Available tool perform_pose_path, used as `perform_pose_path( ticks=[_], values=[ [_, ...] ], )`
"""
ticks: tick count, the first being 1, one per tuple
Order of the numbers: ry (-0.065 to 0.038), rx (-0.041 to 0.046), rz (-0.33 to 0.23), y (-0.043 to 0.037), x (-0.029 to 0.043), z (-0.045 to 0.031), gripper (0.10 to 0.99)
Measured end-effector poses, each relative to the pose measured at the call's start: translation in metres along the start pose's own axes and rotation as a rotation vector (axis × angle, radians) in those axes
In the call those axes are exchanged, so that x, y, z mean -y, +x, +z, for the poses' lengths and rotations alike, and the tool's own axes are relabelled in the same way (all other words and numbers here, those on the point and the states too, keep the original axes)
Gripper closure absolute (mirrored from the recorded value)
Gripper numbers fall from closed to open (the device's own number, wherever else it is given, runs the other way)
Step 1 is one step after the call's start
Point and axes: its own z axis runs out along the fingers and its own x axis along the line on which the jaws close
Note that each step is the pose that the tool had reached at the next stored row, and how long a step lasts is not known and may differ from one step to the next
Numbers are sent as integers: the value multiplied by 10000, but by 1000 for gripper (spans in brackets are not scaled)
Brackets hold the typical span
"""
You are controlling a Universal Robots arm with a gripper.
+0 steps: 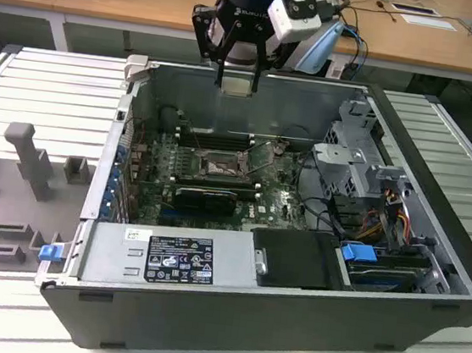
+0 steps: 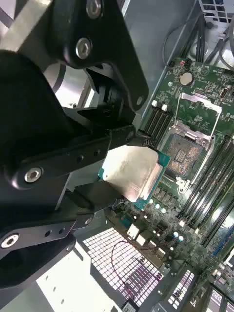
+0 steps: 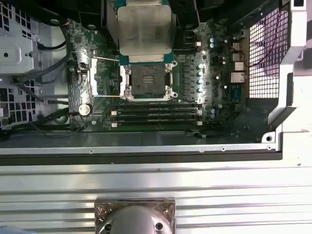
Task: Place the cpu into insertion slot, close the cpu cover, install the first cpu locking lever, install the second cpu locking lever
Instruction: 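Place the cpu into insertion slot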
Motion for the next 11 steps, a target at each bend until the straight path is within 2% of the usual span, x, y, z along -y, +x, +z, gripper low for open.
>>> perform_pose_path(
  ticks=[3, 6, 9, 11],
  values=[
    [-12, 59, 659, 0, 0, 0, 557],
    [-13, 61, 753, 0, 4, 39, 557],
    [-14, 70, 859, -1, 5, 43, 557],
    [-20, 98, 1176, -1, 5, 45, 557]
  ],
)
